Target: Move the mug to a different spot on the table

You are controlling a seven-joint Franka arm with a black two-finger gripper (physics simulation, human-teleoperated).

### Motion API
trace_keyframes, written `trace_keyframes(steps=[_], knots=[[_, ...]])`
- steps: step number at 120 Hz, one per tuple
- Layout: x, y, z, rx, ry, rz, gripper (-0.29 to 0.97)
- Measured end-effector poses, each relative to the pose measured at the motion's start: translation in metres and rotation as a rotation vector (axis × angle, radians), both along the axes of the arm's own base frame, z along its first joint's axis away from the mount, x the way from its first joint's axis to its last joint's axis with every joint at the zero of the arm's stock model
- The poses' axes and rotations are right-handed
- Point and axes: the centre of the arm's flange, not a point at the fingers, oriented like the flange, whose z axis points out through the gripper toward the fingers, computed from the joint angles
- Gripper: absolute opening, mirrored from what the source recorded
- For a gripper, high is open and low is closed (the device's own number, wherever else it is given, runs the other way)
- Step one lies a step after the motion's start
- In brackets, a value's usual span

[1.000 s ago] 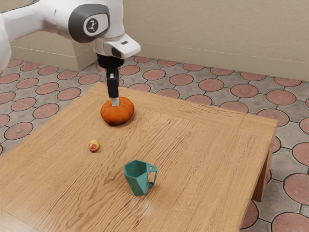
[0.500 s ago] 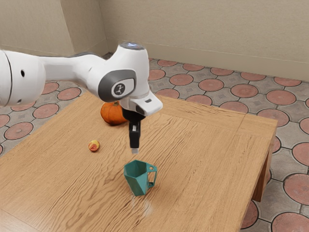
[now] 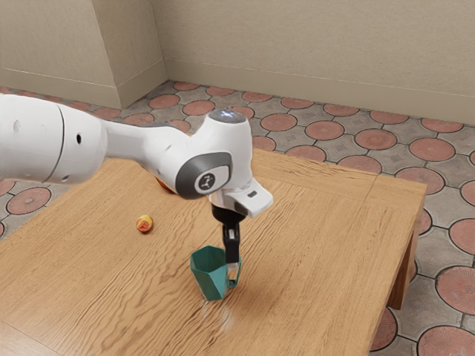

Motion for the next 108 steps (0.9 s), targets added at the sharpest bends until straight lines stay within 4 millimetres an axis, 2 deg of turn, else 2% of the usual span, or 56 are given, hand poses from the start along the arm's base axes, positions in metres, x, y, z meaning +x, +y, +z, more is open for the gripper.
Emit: trace_keyframes(steps=[21,42,64,100,108], knots=[[0.007,0.001,-0.034,0.001,-0.008,0.023,0.68],[0.010,0.002,-0.053,0.035,-0.025,0.004,0.68],[0.011,-0.001,-0.059,0.040,-0.039,0.001,0.68],[0.002,-0.009,-0.071,0.037,-0.023,0.001,0.68],[0.001,-0.011,-0.073,0.037,-0.020,0.000,0.65]])
